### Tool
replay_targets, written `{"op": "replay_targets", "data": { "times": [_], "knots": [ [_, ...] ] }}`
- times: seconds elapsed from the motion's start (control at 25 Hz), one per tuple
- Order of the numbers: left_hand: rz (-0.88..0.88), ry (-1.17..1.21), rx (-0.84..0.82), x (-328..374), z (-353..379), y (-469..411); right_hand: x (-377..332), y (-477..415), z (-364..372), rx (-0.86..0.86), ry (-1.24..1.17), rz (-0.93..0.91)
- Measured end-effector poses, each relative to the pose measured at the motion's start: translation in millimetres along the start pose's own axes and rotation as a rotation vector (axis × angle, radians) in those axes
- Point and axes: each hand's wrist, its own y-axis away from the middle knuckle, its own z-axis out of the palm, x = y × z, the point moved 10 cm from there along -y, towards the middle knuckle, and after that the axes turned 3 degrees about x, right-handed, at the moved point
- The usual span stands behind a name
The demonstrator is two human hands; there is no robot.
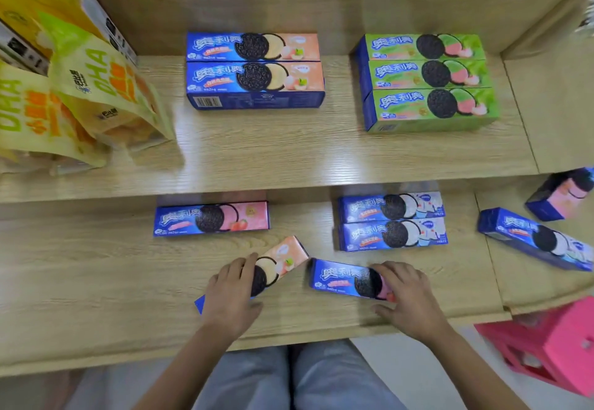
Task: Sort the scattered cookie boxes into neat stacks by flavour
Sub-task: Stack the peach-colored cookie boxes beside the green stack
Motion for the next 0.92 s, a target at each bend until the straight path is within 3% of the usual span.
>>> {"op": "replay_targets", "data": {
  "times": [0.24, 0.4, 0.68, 0.92],
  "knots": [
    [-0.031, 0.154, 0.021, -9.0, -6.2, -7.3, -10.0, -17.5, -4.5, 0.053, 0.057, -0.066],
    [-0.083, 0.302, 0.149, -32.0, -37.3, 14.8, -33.4, -22.7, -15.1, 0.031, 0.027, -0.166],
    [-0.151, 0.284, 0.353, -111.4, -115.1, 77.0, -160.9, -57.6, -34.5, 0.069, 0.042, -0.441],
    [-0.156, 0.283, 0.371, -192.7, -149.7, 112.9, -261.3, -94.5, 1.8, 0.098, 0.005, -0.451]
  ]
}}
